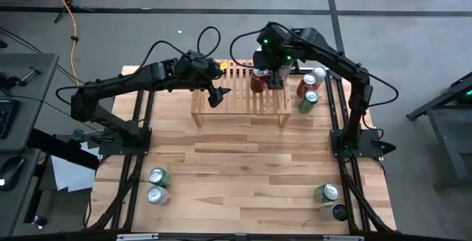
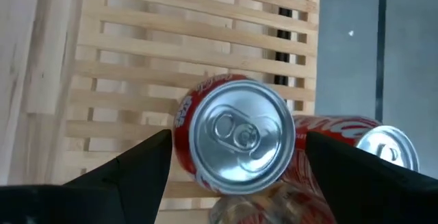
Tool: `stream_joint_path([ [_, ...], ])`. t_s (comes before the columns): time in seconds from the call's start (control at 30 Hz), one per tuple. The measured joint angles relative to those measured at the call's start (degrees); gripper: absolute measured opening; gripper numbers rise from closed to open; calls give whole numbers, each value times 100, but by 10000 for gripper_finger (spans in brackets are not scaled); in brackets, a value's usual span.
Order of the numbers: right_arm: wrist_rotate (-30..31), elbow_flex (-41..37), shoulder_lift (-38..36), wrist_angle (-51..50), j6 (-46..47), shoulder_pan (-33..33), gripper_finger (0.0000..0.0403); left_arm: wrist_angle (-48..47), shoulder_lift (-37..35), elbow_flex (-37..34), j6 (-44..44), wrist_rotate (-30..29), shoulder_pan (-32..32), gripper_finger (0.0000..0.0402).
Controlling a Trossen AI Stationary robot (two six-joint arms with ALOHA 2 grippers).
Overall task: Place canned beverage on shelf
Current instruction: Put the left red white soda can on the shelf aligned with the other red white soda can
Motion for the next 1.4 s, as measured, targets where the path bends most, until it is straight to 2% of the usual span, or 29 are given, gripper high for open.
stream_joint_path([
  [0.13, -221, 0, 54, 21, -52, -46, 318, -1, 0, 0, -44, 0, -1, 337],
  [0.6, -253, 17, 299, -10, 32, -42, 316, -1, 0, 0, -43, 0, 0, 337],
  [0.8, -192, 9, 249, -71, 557, 12, 275, -1, 0, 0, -42, 0, -1, 337],
  [1.0, 202, 362, 233, -397, 1983, 323, 275, -1, 0, 0, -42, 0, -1, 337],
  [1.13, 1267, 631, 220, -556, 3334, 580, 275, 1, 0, 0, -69, 0, -1, 337],
  [1.23, 1753, 713, 220, -622, 4123, 675, 275, 1, 0, 0, -96, 0, -1, 337],
  [1.4, 1922, 585, 220, -736, 5172, 721, 275, 4, 0, 0, -96, 0, -1, 337],
])
